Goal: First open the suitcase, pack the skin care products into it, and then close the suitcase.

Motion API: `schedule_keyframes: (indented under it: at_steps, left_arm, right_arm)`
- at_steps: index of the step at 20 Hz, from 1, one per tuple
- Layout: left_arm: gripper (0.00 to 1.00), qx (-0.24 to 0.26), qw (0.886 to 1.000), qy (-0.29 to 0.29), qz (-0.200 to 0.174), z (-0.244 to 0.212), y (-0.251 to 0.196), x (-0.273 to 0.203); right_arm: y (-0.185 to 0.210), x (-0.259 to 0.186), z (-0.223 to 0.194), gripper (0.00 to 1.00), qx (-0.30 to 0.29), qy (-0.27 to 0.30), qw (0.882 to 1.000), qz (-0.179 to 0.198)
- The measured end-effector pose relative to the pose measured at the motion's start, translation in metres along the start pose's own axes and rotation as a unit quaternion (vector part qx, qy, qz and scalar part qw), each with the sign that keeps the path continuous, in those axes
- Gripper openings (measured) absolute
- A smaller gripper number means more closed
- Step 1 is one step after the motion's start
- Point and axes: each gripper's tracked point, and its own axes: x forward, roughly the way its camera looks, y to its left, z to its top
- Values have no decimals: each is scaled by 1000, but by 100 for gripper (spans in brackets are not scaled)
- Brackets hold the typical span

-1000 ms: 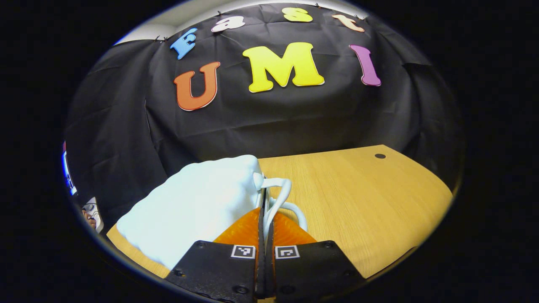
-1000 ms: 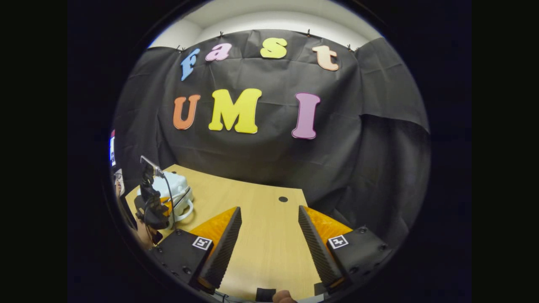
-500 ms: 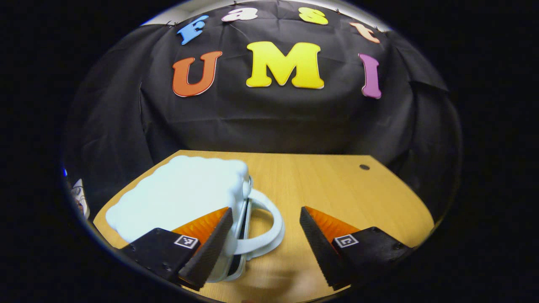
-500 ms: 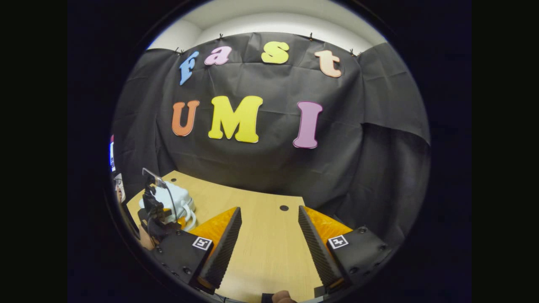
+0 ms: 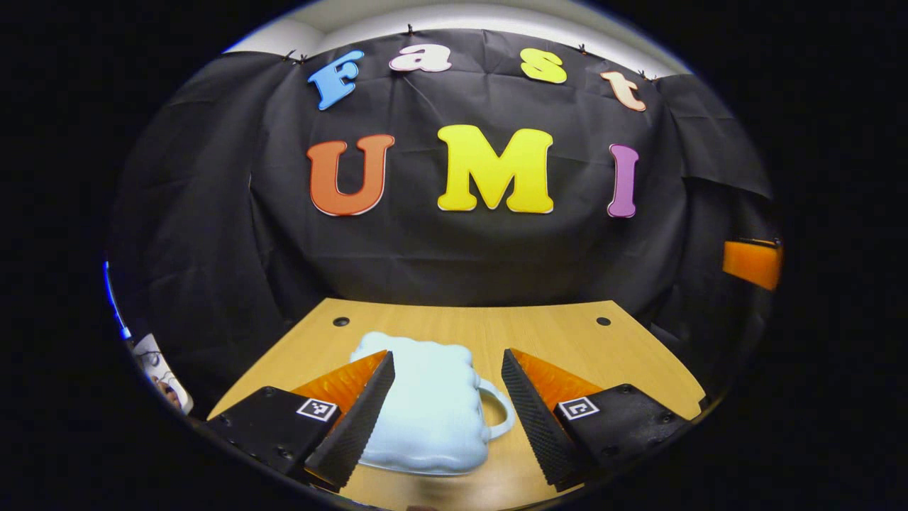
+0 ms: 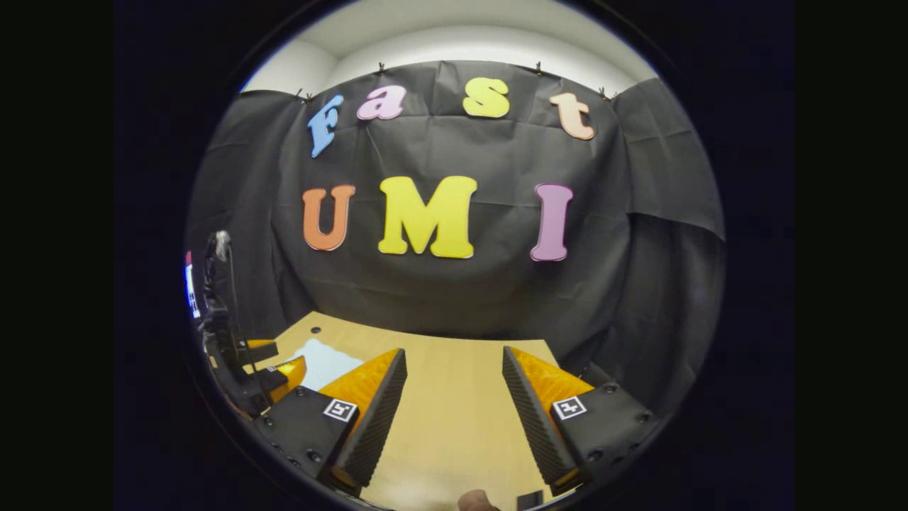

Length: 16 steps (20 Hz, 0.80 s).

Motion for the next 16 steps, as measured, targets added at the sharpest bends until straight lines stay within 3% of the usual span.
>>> schedule_keyframes:
  at_steps: [5,9,16]
  left_arm:
    - [97,-19,1000,-19,7,31,43,-24]
    - [97,-7,999,-40,6,36,45,-16]
    - [96,0,998,-62,-2,47,45,-19]
  right_arm:
    - [49,4,-1,81,4,3,1000,5]
    - [73,3,3,81,-4,4,1000,8]
    - [79,-2,9,81,-13,-2,1000,2]
